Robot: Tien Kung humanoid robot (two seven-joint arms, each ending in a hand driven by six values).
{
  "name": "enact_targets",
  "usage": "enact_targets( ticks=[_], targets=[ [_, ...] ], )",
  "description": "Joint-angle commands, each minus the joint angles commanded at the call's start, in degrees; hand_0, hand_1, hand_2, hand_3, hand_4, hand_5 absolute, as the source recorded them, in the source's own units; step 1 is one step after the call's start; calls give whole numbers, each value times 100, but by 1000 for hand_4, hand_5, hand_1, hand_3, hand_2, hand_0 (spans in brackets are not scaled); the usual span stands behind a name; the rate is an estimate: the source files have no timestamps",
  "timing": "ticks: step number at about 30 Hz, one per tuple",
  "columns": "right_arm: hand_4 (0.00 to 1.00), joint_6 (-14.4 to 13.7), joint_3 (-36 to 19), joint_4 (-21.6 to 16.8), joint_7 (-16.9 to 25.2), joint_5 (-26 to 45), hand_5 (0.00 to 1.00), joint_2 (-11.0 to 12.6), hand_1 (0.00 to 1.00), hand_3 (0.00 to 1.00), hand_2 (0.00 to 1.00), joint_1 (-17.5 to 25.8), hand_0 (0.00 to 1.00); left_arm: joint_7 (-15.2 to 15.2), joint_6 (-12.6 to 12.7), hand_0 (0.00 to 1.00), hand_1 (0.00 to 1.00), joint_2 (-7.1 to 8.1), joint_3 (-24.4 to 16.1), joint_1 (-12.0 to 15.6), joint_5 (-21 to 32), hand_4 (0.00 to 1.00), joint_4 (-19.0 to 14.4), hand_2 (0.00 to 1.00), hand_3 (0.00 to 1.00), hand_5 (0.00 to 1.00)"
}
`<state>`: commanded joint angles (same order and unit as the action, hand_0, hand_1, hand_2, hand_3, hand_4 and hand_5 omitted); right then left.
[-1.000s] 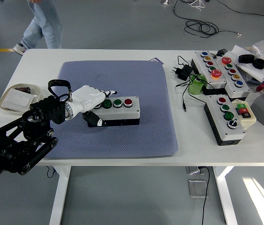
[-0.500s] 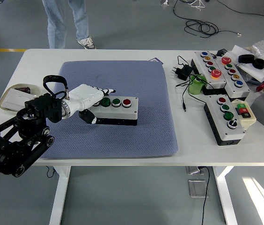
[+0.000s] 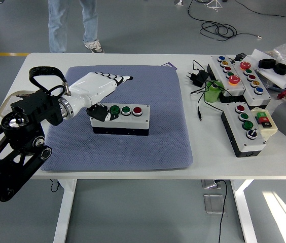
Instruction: Pick up the button,place it on the desk,press the button,press the button
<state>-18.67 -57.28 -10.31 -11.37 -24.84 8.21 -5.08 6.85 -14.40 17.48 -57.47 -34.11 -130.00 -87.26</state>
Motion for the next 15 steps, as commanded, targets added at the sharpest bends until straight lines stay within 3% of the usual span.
enact_targets(
  ticks=[2,3,8,9,14,15],
  targets=[
    [412,0,-5,0,-4,-10,479,0,797,751,817,3,787,78,-52,522,425,7,20,4,0,794,-142,456,998,136],
    [412,0,-8,0,-6,-16,479,1,797,751,817,5,787,108,-129,235,249,9,36,6,0,794,-213,262,998,163],
    [412,-5,-23,0,-16,-39,479,2,797,751,817,16,787,160,-485,235,249,8,109,-1,0,794,-308,262,998,163],
    [412,-5,-26,0,-19,-45,479,2,797,751,817,19,787,166,-547,140,118,7,123,-2,0,684,-305,148,955,171],
    [412,-7,-34,0,-31,-71,479,5,797,751,817,36,787,234,-775,140,118,1,193,-20,0,684,-221,148,955,171],
    [412,-7,-36,0,-34,-77,479,6,797,751,817,38,787,254,-844,113,48,0,210,-24,0,568,-198,81,919,2]
  ],
)
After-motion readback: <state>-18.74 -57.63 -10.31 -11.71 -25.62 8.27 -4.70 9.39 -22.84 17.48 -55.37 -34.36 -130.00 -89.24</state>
